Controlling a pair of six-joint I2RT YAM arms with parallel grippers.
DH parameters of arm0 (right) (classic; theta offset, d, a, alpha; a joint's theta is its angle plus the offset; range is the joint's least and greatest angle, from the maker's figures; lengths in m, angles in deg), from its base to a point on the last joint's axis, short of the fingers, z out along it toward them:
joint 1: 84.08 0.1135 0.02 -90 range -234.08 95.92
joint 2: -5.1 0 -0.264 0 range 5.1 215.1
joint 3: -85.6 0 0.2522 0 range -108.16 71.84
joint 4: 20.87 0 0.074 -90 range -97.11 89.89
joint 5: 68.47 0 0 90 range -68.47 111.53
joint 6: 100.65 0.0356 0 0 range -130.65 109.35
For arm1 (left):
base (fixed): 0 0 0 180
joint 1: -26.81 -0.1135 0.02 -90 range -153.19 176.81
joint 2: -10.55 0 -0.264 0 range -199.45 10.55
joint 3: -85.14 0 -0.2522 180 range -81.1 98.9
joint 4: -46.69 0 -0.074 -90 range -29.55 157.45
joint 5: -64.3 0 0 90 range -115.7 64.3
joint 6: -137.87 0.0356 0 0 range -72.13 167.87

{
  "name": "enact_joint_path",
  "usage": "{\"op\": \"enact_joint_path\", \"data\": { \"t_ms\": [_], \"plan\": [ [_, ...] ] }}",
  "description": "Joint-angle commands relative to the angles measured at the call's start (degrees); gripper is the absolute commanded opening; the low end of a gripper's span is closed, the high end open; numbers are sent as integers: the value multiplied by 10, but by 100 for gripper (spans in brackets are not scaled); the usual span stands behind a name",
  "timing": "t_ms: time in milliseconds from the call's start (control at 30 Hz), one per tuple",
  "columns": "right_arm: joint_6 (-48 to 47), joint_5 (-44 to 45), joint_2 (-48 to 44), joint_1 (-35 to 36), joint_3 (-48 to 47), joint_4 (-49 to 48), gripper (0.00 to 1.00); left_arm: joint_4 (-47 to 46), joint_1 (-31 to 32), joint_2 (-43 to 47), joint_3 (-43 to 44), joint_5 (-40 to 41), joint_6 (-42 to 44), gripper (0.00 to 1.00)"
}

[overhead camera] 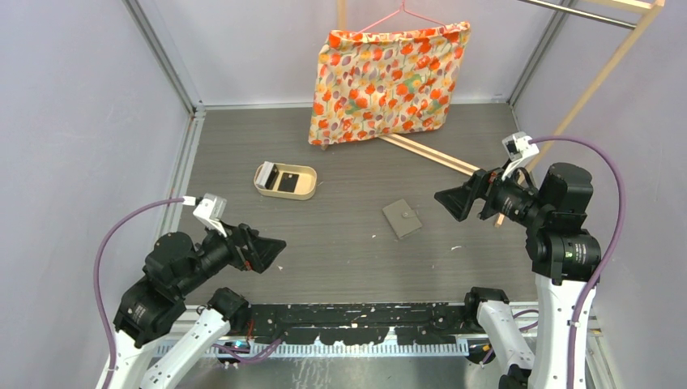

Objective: Put the credit cards into the card holder
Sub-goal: Reset both arms

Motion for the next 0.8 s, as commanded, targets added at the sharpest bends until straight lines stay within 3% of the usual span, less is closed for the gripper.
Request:
{"op": "enact_joint_path", "data": {
  "t_ms": [0, 767],
  "plan": [
    [10, 1, -9, -3, -8, -16, 100, 2, 0, 11, 4, 15, 13, 100],
    [9, 34, -16, -4, -24, -11, 100, -4, 0, 14, -1, 0, -6, 100]
  ]
}}
